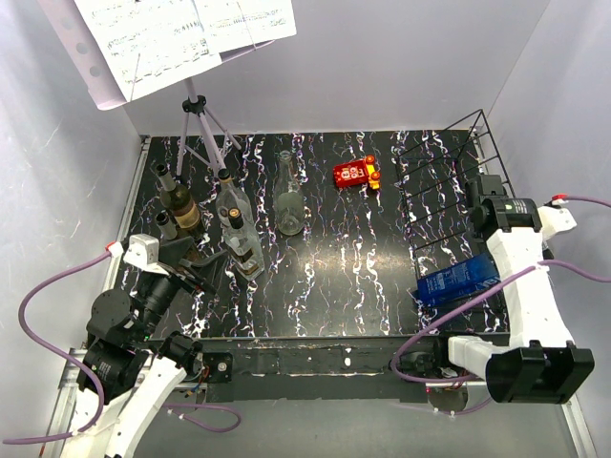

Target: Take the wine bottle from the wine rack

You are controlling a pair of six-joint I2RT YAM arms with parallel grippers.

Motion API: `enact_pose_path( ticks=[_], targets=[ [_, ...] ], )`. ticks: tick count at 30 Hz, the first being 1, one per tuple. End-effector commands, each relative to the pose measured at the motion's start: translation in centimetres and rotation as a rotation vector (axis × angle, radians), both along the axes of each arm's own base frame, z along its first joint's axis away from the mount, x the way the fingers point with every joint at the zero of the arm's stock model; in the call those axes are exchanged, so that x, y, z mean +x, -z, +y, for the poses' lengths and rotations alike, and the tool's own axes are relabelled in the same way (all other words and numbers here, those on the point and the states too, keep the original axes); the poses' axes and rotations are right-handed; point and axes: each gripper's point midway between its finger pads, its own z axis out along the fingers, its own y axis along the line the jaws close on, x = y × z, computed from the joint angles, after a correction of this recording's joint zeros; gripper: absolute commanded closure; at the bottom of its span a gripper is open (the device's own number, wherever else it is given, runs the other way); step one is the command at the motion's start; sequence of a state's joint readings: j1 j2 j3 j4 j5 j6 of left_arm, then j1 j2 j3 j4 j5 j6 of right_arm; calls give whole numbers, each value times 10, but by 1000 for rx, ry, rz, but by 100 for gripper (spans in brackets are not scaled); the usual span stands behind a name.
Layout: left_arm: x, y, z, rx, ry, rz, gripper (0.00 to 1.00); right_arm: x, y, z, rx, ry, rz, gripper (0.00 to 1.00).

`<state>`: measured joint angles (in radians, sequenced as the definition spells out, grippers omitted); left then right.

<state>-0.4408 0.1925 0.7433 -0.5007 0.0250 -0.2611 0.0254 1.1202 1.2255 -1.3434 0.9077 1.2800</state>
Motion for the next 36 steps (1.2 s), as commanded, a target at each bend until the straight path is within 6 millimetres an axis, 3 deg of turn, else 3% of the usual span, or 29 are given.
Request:
enact_pose_path(
  ticks=[1, 8, 11, 13, 16, 18, 24, 31, 36],
  targets=[
    [2, 3, 1, 15, -8, 1, 2, -44, 12, -10, -60, 63, 230, 11],
    [2, 4, 1, 18, -7, 6, 2, -42, 18, -13, -79, 74, 212, 17],
    [3, 4, 1, 19, -10, 9, 2, -43, 11, -17, -102, 79, 188, 28],
    [4, 5, 0, 21, -10, 13, 2, -44, 3, -20, -125, 79, 166, 46],
    [4, 4, 0, 20, -10, 12, 2, -47, -11, -23, -147, 65, 135, 84],
    [4, 5, 0, 19, -10, 14, 2, -50, -17, -25, -161, 60, 113, 97],
    [5, 5, 0, 20, -10, 15, 2, -53, -41, -24, -153, 27, 3, 99],
    [5, 5, 0, 21, -10, 15, 2, -23, -72, -10, -144, -195, -240, 99],
    [4, 5, 0, 20, -10, 12, 2, -12, -84, 4, -134, -346, -301, 99]
  ],
)
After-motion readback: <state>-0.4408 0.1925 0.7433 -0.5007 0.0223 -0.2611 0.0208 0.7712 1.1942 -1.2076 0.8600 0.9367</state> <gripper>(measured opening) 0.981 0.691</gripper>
